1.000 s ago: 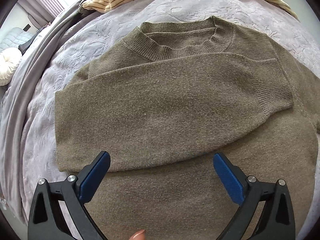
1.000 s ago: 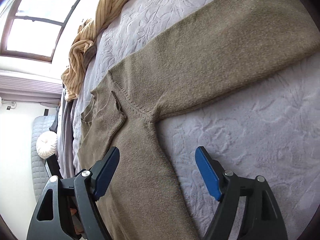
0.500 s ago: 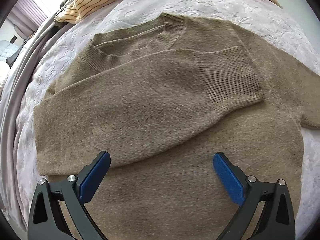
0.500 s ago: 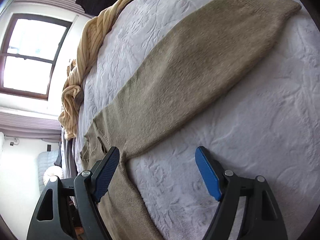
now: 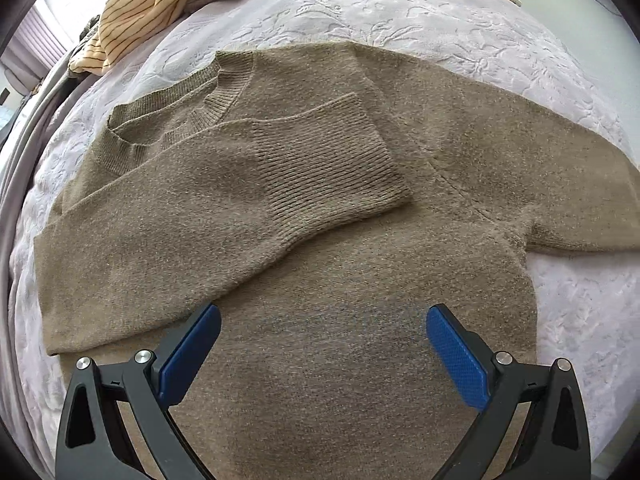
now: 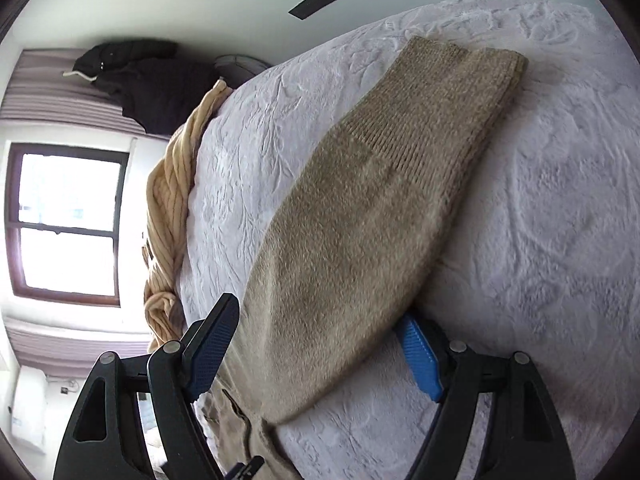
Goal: Fold small clothes
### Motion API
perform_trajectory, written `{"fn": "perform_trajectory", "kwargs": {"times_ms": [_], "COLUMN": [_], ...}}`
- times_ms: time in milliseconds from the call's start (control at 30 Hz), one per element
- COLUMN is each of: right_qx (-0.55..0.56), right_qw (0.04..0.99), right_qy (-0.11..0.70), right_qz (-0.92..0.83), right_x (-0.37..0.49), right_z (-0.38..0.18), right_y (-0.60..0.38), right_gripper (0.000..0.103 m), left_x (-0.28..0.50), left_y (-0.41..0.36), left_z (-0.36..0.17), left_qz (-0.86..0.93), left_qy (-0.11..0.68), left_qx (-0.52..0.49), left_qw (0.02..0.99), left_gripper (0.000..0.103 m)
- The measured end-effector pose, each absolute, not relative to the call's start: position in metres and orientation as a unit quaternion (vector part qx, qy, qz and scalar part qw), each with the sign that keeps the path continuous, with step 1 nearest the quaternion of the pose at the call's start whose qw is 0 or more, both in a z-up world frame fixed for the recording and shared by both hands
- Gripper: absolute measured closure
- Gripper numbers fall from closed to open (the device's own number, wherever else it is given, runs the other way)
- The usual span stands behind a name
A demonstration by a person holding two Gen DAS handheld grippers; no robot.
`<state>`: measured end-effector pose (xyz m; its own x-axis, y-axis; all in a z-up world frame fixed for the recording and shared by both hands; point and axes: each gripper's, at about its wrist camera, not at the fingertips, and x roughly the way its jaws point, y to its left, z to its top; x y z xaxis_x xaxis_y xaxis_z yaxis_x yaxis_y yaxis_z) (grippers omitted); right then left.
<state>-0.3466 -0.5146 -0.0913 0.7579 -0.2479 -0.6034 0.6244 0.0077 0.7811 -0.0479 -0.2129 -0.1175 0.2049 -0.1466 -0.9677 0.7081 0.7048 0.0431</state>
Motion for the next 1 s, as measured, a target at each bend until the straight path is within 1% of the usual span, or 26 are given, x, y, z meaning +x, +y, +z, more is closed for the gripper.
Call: {"fn": "perform_trajectory", "kwargs": {"times_ms": [167, 200, 233, 267, 300, 333, 533, 700, 833, 1000], "right_qx": [0.66, 0.665, 0.67, 0.68, 0.689, 0.699, 0.717, 0.694, 0.652, 0.578], "right_qw": [0.685, 0.682, 0.679, 0.674, 0.668, 0.66, 0.666, 0.71, 0.753, 0.799], "right_qy": [0.102, 0.099, 0.097, 0.094, 0.094, 0.091, 0.043, 0.037, 0.079, 0.166], "right_qz": [-0.291, -0.288, -0.283, -0.273, -0.267, -0.259, -0.202, -0.114, -0.042, 0.029], "right_x": [-0.345, -0.345, -0.343, -0.34, -0.337, -0.336, -0.324, -0.278, -0.22, -0.127], "right_z": [-0.094, -0.095, -0.096, -0.099, -0.103, -0.107, -0.107, -0.076, -0.045, -0.018], "right_y": [-0.524, -0.525, -0.526, -0.526, -0.525, -0.525, -0.518, -0.509, -0.49, -0.443], "right_gripper": [0.022, 0.026, 0.045, 0.059, 0.083, 0.094, 0.095, 0.095, 0.095, 0.095], "left_x": [-0.059, -0.059, -0.057, -0.057, -0.053, -0.052, -0.028, -0.016, 0.009, 0.045], "left_y": [-0.215, -0.214, -0.213, -0.212, -0.211, -0.209, -0.195, -0.176, -0.153, -0.111], "left_z": [-0.117, -0.117, -0.117, -0.117, -0.118, -0.117, -0.118, -0.115, -0.111, -0.102], "left_qz": [-0.292, -0.291, -0.291, -0.289, -0.288, -0.287, -0.281, -0.274, -0.265, -0.232], "left_qy": [0.563, 0.563, 0.564, 0.565, 0.566, 0.567, 0.571, 0.571, 0.567, 0.556], "left_qx": [0.25, 0.248, 0.247, 0.246, 0.245, 0.244, 0.232, 0.223, 0.205, 0.175], "left_qw": [0.732, 0.732, 0.733, 0.733, 0.732, 0.733, 0.736, 0.741, 0.752, 0.778], "left_gripper": [0.0, 0.0, 0.0, 0.0, 0.0, 0.0, 0.0, 0.0, 0.0, 0.0]}}
